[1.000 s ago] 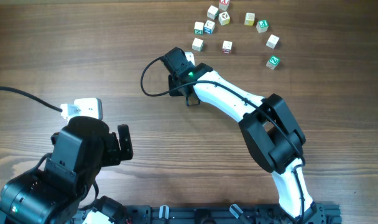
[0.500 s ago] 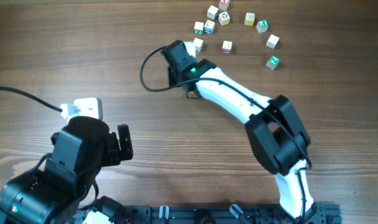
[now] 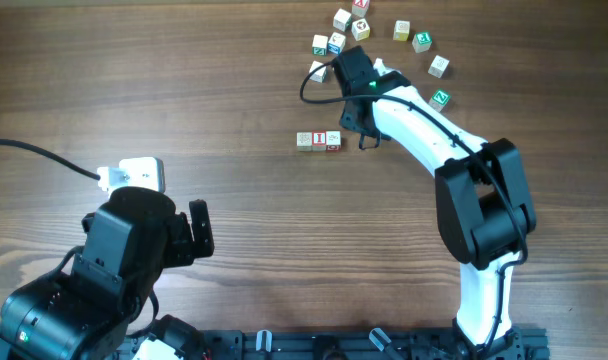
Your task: Form a horizontal line
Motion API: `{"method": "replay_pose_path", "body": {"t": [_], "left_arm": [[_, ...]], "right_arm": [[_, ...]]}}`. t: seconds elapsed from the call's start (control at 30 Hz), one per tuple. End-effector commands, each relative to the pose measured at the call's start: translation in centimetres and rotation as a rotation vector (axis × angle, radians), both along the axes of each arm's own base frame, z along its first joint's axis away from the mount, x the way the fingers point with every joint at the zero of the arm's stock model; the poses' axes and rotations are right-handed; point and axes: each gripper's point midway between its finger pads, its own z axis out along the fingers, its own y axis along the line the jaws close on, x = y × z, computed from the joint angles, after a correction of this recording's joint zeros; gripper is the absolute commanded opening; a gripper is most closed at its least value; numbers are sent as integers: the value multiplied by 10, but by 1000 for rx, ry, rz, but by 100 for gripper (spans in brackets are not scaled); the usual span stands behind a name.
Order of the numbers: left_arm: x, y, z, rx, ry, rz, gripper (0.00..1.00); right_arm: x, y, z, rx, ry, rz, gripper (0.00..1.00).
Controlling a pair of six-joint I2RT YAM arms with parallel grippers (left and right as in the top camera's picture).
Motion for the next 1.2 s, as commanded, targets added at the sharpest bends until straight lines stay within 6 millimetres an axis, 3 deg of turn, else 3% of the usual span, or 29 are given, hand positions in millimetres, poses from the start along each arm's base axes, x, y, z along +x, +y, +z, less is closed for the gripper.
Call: {"method": "replay_pose_path", "body": {"t": [0.0,0.2,0.27,0.3,0.37,0.4,0.43,0.47,0.5,0.53,0.63,0.7,1.17], "left_arm": [[1,2,1,-6,-7,22,100],[1,2,1,-6,-7,22,100],[1,2,1,-6,-7,22,100],[1,2,1,-6,-7,22,100],[1,2,1,-6,-7,22,100],[1,2,1,-6,-7,22,100],[1,2,1,-6,-7,22,100],[1,2,1,-6,-7,22,100],[1,2,1,-6,-7,22,100],[1,2,1,-6,-7,22,100],[1,2,1,-6,-7,22,100],[1,2,1,-6,-7,22,100],[1,2,1,-6,-7,22,100]], "right_arm": [[2,0,25,14,-49,-12,5],[0,-27,132,-68,-260,12,5],[-9,-32,178,-64,-337,58,5],[-18,-37,203,-56,-380,68,11],[-27,-47,231,-60,-429,88,17],[-30,-52,240,-67,-445,96,28],[-34,-63,254,-92,-470,111,46],[-39,-83,271,-140,-501,101,81],[-43,-100,283,-183,-519,85,99],[-48,-113,291,-217,-527,75,99],[-56,-141,304,-292,-520,90,100],[-56,-150,305,-320,-508,100,100],[-50,-146,295,-305,-486,116,100]]}}
